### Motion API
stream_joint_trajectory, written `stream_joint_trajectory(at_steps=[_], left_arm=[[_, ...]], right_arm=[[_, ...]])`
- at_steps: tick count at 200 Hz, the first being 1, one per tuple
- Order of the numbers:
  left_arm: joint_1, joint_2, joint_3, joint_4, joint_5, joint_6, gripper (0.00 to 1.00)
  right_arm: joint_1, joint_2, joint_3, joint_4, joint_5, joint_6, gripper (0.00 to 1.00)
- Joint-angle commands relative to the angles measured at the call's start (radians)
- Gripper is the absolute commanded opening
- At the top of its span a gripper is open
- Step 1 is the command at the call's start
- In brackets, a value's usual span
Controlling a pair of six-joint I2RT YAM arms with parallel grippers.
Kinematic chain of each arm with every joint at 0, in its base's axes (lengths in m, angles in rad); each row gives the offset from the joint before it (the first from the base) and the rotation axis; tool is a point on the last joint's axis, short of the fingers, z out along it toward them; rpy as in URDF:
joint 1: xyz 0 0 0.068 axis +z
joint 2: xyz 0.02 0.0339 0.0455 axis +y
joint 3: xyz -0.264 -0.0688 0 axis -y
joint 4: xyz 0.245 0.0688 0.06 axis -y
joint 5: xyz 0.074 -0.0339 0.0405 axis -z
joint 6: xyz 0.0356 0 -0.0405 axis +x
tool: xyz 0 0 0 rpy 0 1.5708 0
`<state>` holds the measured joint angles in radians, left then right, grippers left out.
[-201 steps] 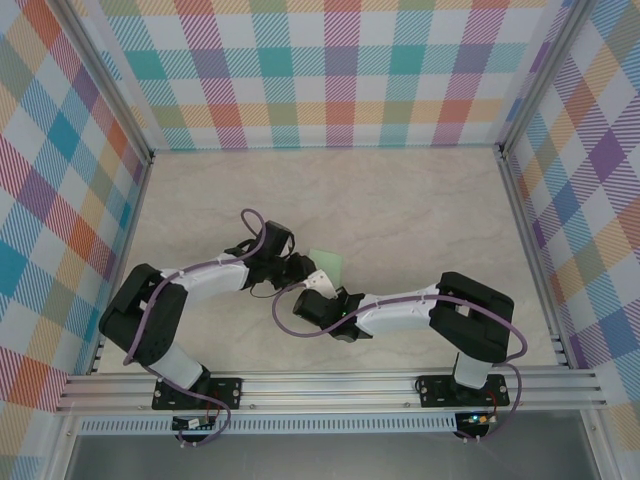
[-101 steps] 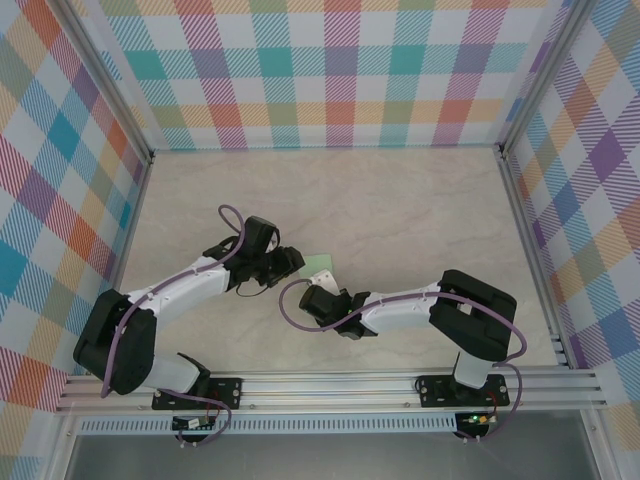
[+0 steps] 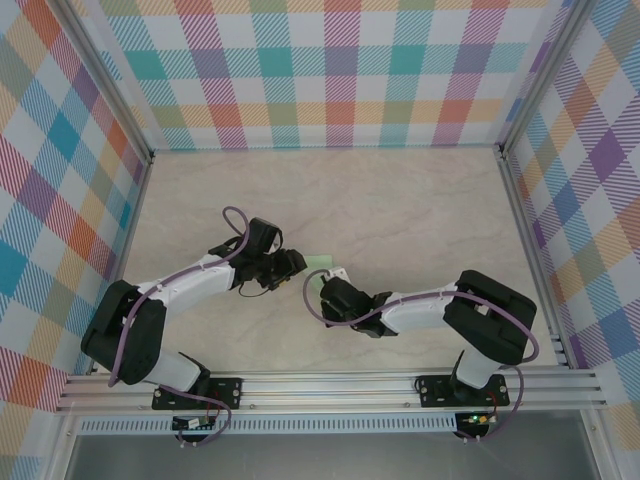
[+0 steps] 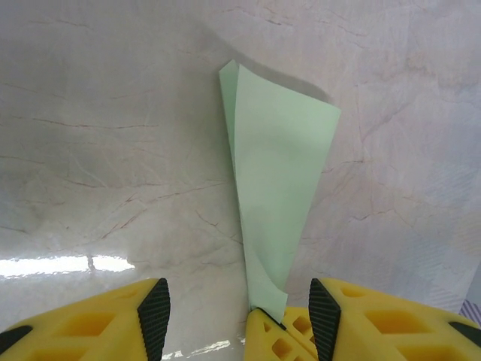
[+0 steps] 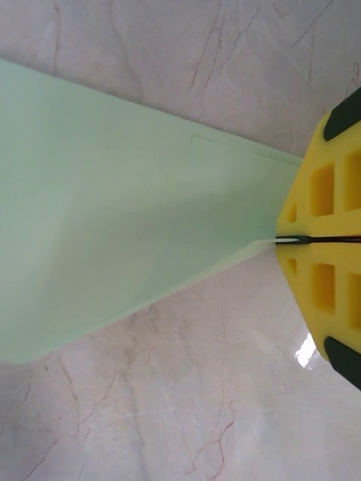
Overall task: Fold a paper plane with a square sheet of paper (pick it up from the middle)
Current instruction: Fold the wing for the fifth time at the center of the table.
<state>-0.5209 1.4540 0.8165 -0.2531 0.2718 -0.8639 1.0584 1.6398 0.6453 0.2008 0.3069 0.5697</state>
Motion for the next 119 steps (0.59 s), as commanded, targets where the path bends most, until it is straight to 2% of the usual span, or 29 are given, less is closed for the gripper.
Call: stream_joint_trajectory(at_steps=[1, 68, 119], left_arm=[[0.013, 0.002, -0.011, 0.021, 0.019, -0.009, 0.54], [0.013, -0.014, -0.037, 0.059, 0.037, -0.007, 0.52], [0.013, -0.028, -0.072, 0.123, 0.074, -0.014, 0.38]], right_arm=[[-0.046, -0.017, -0.079, 0.112, -0.18, 0.052, 0.07], [-0.166, -0.008, -0.157, 0.295, -0.449, 0.126, 0.07], [-0.231, -0.001, -0.196, 0.35, -0.515, 0.198, 0.08]])
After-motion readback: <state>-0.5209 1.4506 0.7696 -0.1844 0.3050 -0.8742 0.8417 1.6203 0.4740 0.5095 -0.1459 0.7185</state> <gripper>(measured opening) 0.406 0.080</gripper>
